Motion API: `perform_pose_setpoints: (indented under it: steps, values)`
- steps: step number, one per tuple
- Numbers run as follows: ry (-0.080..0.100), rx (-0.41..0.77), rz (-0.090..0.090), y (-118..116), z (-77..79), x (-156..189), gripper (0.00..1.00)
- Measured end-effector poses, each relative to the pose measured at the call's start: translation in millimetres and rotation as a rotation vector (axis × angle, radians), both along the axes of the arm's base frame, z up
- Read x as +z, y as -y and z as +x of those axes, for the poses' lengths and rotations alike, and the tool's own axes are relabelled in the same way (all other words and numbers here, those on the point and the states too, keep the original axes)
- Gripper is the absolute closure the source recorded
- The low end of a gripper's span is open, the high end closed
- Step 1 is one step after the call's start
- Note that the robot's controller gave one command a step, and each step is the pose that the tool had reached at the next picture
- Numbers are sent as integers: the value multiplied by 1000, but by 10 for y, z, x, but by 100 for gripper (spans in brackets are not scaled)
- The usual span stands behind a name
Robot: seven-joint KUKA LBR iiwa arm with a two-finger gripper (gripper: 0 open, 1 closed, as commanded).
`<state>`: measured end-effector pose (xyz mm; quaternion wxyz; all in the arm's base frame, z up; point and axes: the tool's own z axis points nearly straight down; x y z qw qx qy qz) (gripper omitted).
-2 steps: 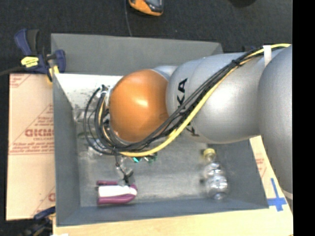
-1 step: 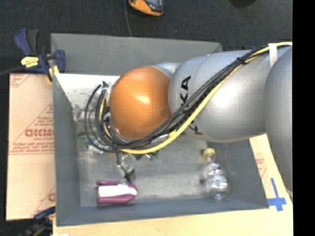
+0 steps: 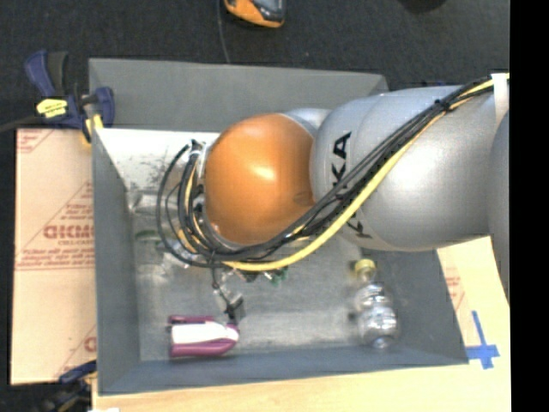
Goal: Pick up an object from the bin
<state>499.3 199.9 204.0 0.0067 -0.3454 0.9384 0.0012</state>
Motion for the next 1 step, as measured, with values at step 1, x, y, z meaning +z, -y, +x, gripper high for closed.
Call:
perform_pose_setpoints:
  steps: [1]
  values:
    - [2,-63,4,-178,155,276,0]
